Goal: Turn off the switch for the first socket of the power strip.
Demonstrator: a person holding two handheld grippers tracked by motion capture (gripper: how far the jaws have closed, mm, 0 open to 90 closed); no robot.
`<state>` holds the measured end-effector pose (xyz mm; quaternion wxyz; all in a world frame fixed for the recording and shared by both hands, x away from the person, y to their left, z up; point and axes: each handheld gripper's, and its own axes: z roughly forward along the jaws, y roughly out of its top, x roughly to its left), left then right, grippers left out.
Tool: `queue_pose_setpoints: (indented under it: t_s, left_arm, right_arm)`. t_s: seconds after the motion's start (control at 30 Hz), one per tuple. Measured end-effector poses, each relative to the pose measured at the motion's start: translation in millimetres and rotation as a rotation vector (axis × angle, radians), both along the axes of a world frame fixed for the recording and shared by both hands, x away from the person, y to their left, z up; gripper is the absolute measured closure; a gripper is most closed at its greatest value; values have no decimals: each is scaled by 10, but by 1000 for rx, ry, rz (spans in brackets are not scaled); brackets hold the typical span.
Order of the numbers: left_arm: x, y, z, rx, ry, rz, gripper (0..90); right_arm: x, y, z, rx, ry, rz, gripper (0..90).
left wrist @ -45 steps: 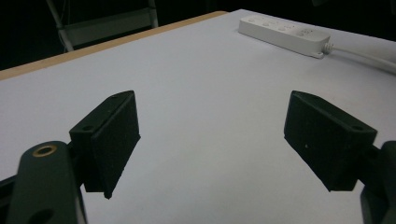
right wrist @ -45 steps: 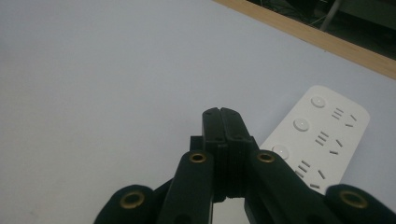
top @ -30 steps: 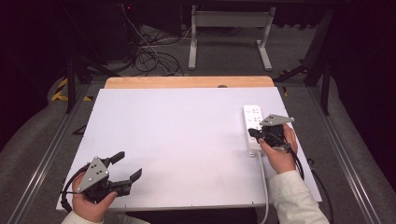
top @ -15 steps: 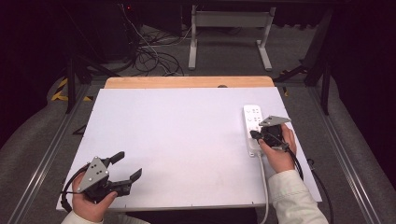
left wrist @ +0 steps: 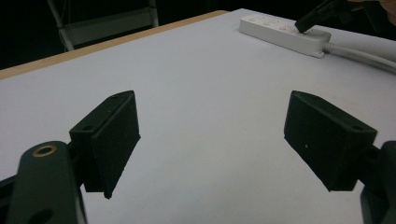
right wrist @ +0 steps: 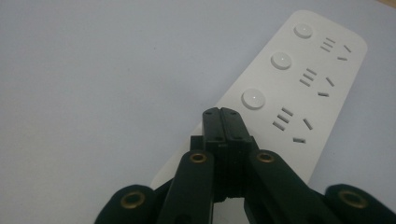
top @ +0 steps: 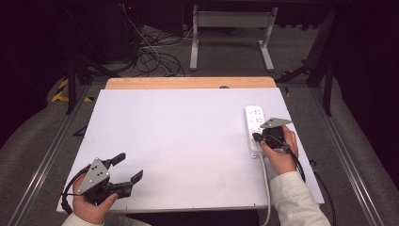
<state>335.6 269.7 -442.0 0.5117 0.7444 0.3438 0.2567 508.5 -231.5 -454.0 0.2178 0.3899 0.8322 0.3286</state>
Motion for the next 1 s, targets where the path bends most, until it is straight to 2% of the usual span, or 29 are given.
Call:
queue_pose_setpoints:
  t_s: [0.47, 0.6, 0.8, 0.83, 1.0]
  left_arm:
    - [-1, 2, 1, 3, -2, -1, 184]
    - [-2, 2, 2, 3, -4, -3, 184]
    - [-2, 2, 3, 8, -3, -5, 184]
    - [-4, 0, 3, 5, -2, -4, 184]
    - [-7, 2, 0, -3, -2, -2, 184]
  right_arm:
    - [-1, 16, -23, -23, -6, 8, 900]
    - [5, -5, -32, 5, 3, 1, 900]
    - [8, 25, -43, 17, 8, 11, 900]
    - [7, 39, -39, 6, 5, 6, 900]
    - [10, 24, -47, 26, 9, -2, 900]
